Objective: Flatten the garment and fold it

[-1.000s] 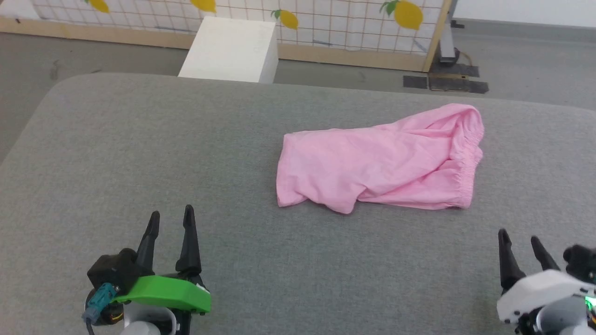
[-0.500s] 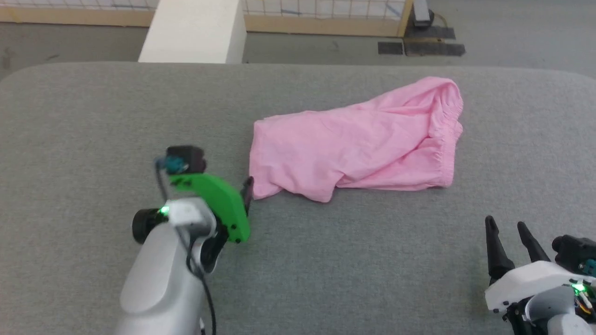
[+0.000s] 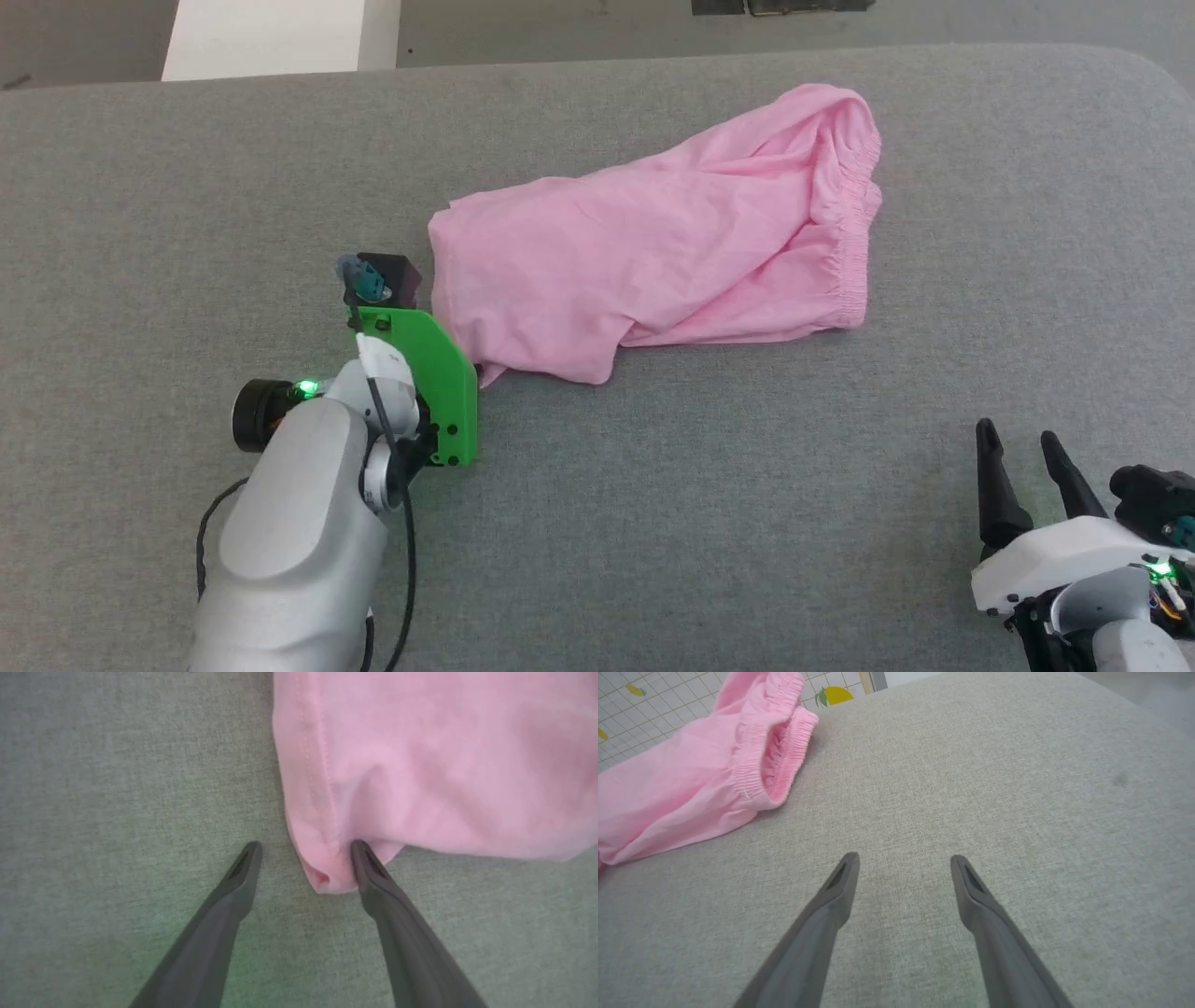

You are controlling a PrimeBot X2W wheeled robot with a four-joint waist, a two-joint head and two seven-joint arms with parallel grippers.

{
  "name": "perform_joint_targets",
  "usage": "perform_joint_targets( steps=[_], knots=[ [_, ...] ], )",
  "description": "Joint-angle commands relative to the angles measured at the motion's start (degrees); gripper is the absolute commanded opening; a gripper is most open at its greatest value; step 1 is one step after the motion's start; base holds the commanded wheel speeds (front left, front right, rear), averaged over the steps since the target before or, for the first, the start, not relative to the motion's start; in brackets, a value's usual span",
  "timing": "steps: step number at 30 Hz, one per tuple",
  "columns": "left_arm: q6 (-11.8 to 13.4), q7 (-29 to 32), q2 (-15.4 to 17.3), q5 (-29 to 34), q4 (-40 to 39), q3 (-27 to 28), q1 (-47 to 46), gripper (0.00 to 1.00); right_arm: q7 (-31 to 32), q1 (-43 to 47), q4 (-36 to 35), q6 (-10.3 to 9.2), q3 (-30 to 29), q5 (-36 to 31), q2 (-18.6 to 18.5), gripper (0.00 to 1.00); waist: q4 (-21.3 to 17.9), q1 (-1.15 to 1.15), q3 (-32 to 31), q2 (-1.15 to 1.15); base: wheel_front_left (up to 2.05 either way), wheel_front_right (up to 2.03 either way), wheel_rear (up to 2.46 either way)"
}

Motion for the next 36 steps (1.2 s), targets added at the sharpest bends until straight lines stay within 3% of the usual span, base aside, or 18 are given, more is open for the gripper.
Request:
perform_joint_targets(
  steps=[1,2,6,10,16,23,31,32,33,34,36],
  knots=[
    [-1.27,1.1,-0.73,-0.86,2.28,-1.12,2.56,0.17,-0.51,-1.2,0.31,-0.08,-0.09,0.25,0.0,1.0,-0.35,0.0,0.56,0.47,0.0,0.0,0.0],
    [-1.76,1.44,-0.87,-1.12,2.53,-1.49,3.08,0.0,-0.51,-1.39,0.44,-0.08,-0.04,0.17,0.0,1.0,-0.22,0.0,0.56,0.47,0.0,0.0,0.0],
    [-3.16,1.77,-1.63,-3.33,2.25,-1.73,5.17,0.0,-0.22,-2.52,0.16,-0.08,0.79,-1.01,0.0,1.0,0.61,0.0,0.21,0.47,0.0,0.0,0.0],
    [-3.05,-1.93,-2.18,-6.13,-0.53,0.65,6.67,0.0,2.34,-5.02,-1.68,-0.08,3.72,-3.61,0.0,1.0,1.58,0.0,-0.41,0.47,0.0,0.0,0.0],
    [-1.56,-7.61,-2.88,-9.59,-6.6,4.69,8.32,0.0,15.75,-10.84,-3.35,-0.08,9.74,-9.1,0.0,1.0,3.51,0.0,-1.09,0.47,0.0,0.0,0.0],
    [-1.82,-8.1,-3.3,-10.23,-10.46,3.54,9.34,0.0,30.61,-17.2,-1.18,-0.08,7.12,-14.57,0.0,1.0,6.0,0.0,-0.34,0.47,0.0,0.0,0.0],
    [-1.98,-8.36,-3.58,-10.44,-11.33,2.15,9.32,0.0,33.03,-20.7,3.92,-0.08,7.27,-16.94,0.01,1.0,7.19,0.0,1.11,0.47,0.0,0.0,0.0],
    [-2.0,-8.44,-3.53,-10.44,-11.35,2.09,9.37,0.0,32.86,-20.97,4.41,-0.08,7.52,-16.78,0.01,0.38,7.2,0.0,1.2,0.47,0.0,0.0,0.0],
    [-2.02,-8.53,-3.47,-10.43,-11.37,2.05,9.4,0.0,32.66,-21.14,4.7,-0.08,7.78,-16.64,0.01,0.09,7.19,0.0,1.23,0.47,0.0,0.0,0.0],
    [-2.04,-8.73,-3.39,-10.46,-11.37,2.08,9.45,0.0,32.42,-21.27,4.96,-0.08,8.16,-16.5,0.01,0.0,7.13,0.0,1.12,0.47,0.0,0.0,0.0],
    [-1.98,-9.12,-3.12,-10.49,-11.33,2.28,9.56,0.0,32.38,-21.26,5.12,-0.08,8.7,-15.44,0.01,0.0,6.96,0.0,0.51,0.47,0.0,0.0,0.0]
  ],
)
